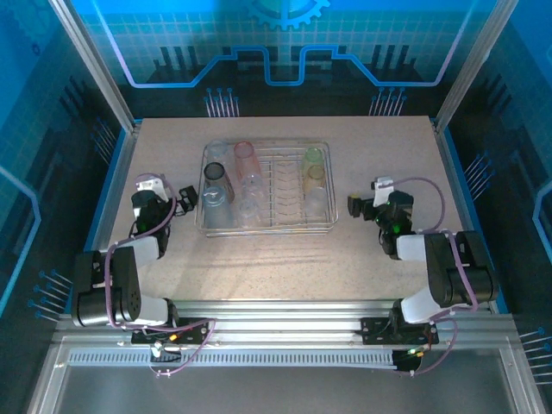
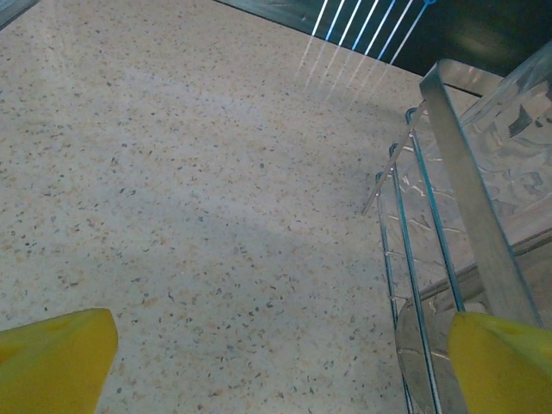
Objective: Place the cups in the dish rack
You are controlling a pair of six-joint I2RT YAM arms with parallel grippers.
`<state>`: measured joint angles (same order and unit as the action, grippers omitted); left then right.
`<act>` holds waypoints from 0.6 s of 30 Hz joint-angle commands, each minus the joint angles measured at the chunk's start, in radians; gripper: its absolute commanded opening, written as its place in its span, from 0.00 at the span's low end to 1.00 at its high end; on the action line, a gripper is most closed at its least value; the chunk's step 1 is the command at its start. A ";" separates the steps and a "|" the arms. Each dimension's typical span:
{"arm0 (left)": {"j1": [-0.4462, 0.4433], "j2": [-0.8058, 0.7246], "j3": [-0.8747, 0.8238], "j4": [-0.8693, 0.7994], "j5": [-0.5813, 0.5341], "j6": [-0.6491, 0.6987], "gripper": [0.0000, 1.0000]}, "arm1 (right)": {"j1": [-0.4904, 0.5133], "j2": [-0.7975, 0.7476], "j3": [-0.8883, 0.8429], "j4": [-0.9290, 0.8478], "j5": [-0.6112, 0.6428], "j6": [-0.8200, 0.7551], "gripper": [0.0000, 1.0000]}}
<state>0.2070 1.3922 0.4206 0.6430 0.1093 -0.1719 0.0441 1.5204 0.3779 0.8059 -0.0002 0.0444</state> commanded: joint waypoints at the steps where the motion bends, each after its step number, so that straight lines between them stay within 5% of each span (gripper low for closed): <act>1: -0.022 0.012 -0.016 0.095 0.068 0.037 0.99 | -0.013 0.005 -0.024 0.148 0.097 -0.001 1.00; 3: -0.035 0.063 -0.071 0.272 0.076 0.035 0.99 | -0.012 0.013 -0.023 0.159 0.098 -0.004 1.00; 8: -0.100 0.084 -0.044 0.226 0.052 0.117 0.99 | -0.012 0.010 -0.023 0.154 0.097 -0.004 1.00; 11: -0.145 0.176 -0.076 0.383 -0.022 0.145 0.99 | -0.010 0.010 -0.022 0.149 0.100 -0.003 1.00; 13: -0.149 0.145 -0.054 0.275 -0.064 0.134 0.99 | -0.010 0.010 -0.021 0.148 0.101 -0.006 1.00; 18: -0.152 0.150 -0.056 0.298 -0.067 0.135 0.99 | -0.008 0.010 -0.020 0.146 0.103 -0.005 1.00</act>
<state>0.0704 1.5124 0.3859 0.9947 0.0647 -0.0898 0.0380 1.5303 0.3515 0.9031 0.0795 0.0444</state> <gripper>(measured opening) 0.994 0.999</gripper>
